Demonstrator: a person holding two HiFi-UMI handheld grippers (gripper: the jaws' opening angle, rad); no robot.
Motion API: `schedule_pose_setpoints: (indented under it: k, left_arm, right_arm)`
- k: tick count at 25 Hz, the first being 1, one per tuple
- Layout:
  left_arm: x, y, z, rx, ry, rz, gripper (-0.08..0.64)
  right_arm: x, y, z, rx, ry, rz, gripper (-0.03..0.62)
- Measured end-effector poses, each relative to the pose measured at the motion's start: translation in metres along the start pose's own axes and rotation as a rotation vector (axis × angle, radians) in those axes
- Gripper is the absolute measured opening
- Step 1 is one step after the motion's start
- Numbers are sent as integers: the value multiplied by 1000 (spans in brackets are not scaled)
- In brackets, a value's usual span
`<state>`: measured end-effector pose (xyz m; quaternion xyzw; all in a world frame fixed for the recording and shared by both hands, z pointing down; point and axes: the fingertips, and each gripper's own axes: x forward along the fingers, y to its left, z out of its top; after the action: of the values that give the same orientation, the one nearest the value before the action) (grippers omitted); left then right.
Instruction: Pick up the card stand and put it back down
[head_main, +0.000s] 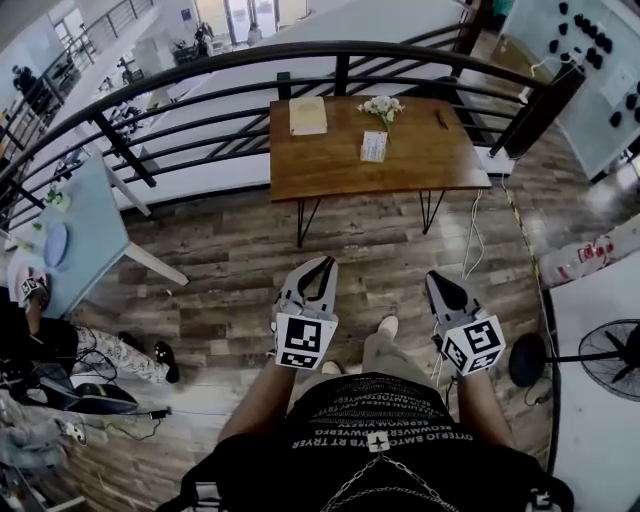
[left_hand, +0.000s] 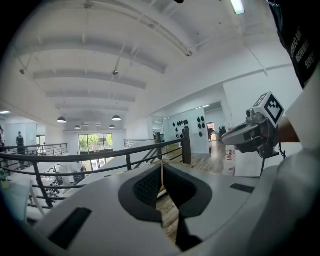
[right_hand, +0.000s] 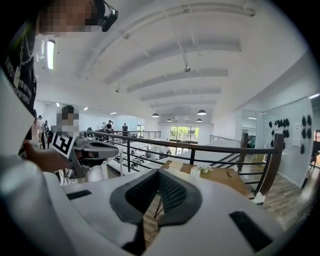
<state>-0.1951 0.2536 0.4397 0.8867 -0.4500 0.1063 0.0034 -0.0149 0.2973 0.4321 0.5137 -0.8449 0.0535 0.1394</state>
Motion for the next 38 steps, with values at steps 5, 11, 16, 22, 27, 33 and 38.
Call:
schedule_pose_setpoints:
  k: [5, 11, 16, 22, 27, 33, 38]
  left_arm:
    - [-3, 2, 1, 1, 9, 28, 34]
    - [9, -8, -2, -21, 48, 23, 34]
    - [35, -19, -1, -17, 75, 12, 34]
    - [69, -23, 1, 8, 89, 26, 34]
    - [103, -15, 10, 16, 97, 58, 33]
    - [140, -21, 17, 35, 102, 62, 34]
    - [173, -24, 17, 27, 119, 51, 33]
  right_arm:
    - [-3, -7, -5, 5, -6, 12, 14]
    - [1, -31, -25, 55, 9, 29, 14]
    - [14, -54, -34, 76, 17, 52, 14]
    - [33, -85, -33, 82, 13, 80, 14]
    - [47, -122, -29, 85, 16, 93, 14]
    - [60, -164, -36, 95, 19, 83, 14]
    - [78, -189, -40, 107, 21, 93, 14]
